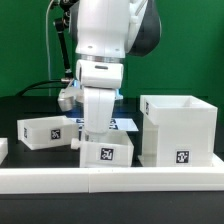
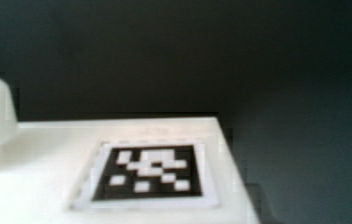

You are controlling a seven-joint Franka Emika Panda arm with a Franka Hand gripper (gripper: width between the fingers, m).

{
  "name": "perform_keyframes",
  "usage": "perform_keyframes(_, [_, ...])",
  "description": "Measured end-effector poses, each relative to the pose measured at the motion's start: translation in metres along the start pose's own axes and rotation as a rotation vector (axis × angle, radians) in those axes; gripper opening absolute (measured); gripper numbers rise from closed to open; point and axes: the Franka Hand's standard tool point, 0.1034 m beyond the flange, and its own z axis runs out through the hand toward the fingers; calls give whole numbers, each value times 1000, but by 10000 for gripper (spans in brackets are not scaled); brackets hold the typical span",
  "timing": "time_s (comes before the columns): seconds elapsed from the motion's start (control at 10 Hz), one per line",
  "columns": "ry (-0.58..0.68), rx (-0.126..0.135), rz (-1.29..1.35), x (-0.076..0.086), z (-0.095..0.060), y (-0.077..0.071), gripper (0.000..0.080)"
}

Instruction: Assemble drawer

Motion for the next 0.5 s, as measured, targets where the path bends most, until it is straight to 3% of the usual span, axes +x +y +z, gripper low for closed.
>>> perform_keyframes(0.1, [7,-17,4,9,-1,2,41])
perform_keyframes(0.5, [16,-12,19,20,-1,3,41])
